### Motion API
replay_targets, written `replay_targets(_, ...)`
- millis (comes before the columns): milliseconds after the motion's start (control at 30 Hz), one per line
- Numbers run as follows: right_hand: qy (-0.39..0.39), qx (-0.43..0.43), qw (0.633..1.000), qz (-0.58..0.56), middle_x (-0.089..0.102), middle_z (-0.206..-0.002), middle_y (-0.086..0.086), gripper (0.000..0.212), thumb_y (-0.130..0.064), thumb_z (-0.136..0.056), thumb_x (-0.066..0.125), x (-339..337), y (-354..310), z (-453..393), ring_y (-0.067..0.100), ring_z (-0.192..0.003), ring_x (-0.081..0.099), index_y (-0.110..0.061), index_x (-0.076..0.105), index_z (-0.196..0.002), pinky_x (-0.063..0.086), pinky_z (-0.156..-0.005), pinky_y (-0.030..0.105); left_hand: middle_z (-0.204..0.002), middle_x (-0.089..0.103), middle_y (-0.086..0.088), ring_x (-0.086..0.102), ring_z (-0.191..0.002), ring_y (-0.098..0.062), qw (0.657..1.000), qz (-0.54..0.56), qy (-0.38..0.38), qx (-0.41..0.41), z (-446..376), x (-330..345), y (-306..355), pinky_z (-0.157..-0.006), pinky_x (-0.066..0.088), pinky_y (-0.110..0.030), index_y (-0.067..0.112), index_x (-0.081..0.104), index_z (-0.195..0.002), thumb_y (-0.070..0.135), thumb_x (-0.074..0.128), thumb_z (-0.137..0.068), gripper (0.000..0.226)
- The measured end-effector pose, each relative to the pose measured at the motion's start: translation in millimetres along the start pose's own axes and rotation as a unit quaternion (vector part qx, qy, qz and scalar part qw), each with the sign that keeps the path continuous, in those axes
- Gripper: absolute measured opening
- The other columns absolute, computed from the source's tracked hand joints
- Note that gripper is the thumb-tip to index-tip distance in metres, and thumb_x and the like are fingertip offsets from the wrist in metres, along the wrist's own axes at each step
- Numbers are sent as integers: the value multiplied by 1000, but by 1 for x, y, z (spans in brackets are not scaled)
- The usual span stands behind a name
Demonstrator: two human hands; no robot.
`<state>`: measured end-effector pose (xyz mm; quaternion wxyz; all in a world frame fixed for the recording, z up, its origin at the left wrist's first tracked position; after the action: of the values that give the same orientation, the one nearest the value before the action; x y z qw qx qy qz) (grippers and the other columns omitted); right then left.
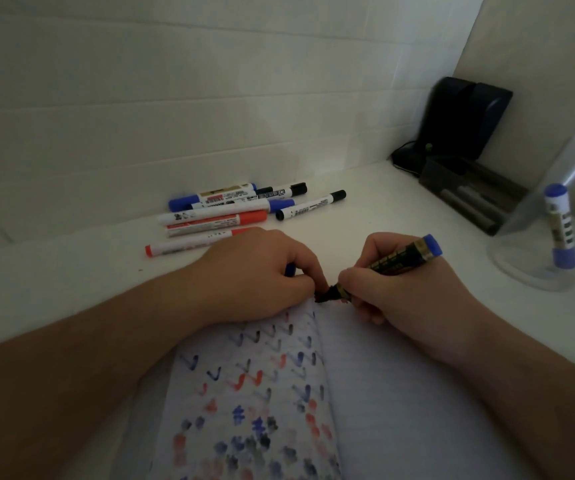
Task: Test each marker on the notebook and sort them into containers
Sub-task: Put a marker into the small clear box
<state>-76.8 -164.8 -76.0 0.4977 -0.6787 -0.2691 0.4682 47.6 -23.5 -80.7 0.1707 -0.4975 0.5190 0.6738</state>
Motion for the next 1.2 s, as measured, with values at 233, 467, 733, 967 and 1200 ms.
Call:
replay_targets(233,12,5,999,36,65,-62,20,21,-5,-79,74,1,-1,0,16,-49,59,-7,59,-64,49,-50,29,-90,72,24,66,-73,-5,1000,5,-1,4,1,0,2,-73,59,-42,50,75,-94,42,53,-83,26)
replay_targets(467,0,9,1000,-2,65,-60,14,23,-4,-82,73,0,-1,1,19,-52,58,-10,60,-64,48,-50,25,-90,73,21,66,-73,-5,1000,-1,5,5,1,1,0,-73,59,-40,53,74,-95,45,49,-80,30)
replay_targets(733,18,7,999,34,64,-59,15,21,-4,-79,72,1,-2,1,18,-51,57,-3,56,-65,49,-53,33,-86,73,19,64,-67,-5,1000,-4,-1,-1,0,1,0,-69,59,-41,56,72,-95,49,45,-77,33)
replay_targets(967,9,-3,999,31,66,-59,13,23,-5,-81,74,2,-1,1,18,-51,59,-9,59,-64,50,-52,30,-84,72,19,64,-67,-4,1000,-4,4,-1,1,1,0,-68,59,-41,58,70,-95,54,44,-75,34)
replay_targets(1200,14,7,1000,-7,63,-58,11,27,-3,-83,72,0,1,-1,19,-51,57,-11,56,-62,47,-49,28,-90,73,20,67,-73,-5,1000,1,1,5,1,1,3,-72,59,-40,58,70,-97,58,40,-73,38)
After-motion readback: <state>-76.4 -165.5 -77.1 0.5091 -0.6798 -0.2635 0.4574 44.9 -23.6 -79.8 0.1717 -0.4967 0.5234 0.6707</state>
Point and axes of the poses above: each hand's wrist, its own z-axis away from the middle knuckle, its own x-axis out of the palm, y = z × x, the point moved 3 cm from there along -z, towards the middle knuckle
